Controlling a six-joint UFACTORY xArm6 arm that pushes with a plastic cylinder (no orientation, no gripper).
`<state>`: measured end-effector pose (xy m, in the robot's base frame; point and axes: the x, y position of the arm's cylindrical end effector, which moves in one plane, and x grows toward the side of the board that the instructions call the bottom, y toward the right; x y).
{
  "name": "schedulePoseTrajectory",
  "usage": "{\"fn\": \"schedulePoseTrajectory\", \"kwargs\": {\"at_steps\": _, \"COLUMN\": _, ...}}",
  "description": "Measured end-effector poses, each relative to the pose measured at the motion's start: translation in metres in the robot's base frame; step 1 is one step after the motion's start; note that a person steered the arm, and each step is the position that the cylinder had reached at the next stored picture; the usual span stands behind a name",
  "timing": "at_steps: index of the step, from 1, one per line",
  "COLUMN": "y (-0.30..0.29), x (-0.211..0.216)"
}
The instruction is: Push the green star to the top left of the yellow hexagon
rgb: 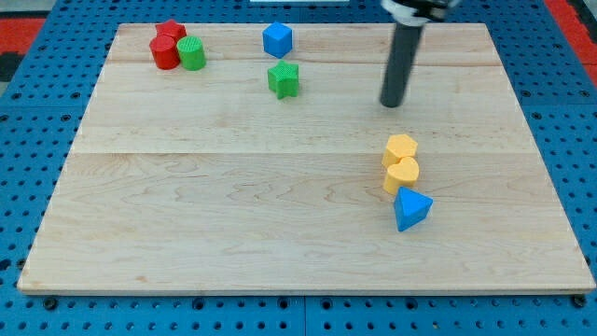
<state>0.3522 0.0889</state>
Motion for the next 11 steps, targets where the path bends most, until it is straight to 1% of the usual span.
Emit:
{"fn": "schedulePoseTrajectory", "kwargs": {"at_steps": 1, "y": -0.100, "x": 0.020}}
{"fn": "schedulePoseTrajectory", "kwargs": {"at_steps": 2, "y": -0.176, "x": 0.033}}
{"fn": "schedulePoseTrajectory", "kwargs": {"at_steps": 3, "y": -0.220, "x": -0.017}}
{"fn": "schedulePoseTrajectory", "kwargs": {"at_steps": 4, "y": -0.164, "x": -0.052}}
{"fn": "schedulePoseTrajectory", "kwargs": {"at_steps": 5, "y": -0.069, "x": -0.050}}
{"fn": "schedulePoseTrajectory", "kwargs": {"at_steps": 6, "y": -0.025, "x": -0.005}}
{"fn": "schedulePoseTrajectory", "kwargs": {"at_steps": 7, "y": -0.020, "x": 0.040}}
{"fn": "schedulePoseTrajectory", "kwargs": {"at_steps": 8, "y": -0.017, "x": -0.014}}
{"fn": "schedulePoseTrajectory", "kwargs": {"at_steps": 9, "y": 0.006, "x": -0.106}}
{"fn": "schedulePoseTrajectory", "kwargs": {"at_steps": 10, "y": 0.002, "x": -0.159}}
{"fn": "schedulePoseTrajectory", "kwargs": {"at_steps": 11, "y": -0.094, "x": -0.159}}
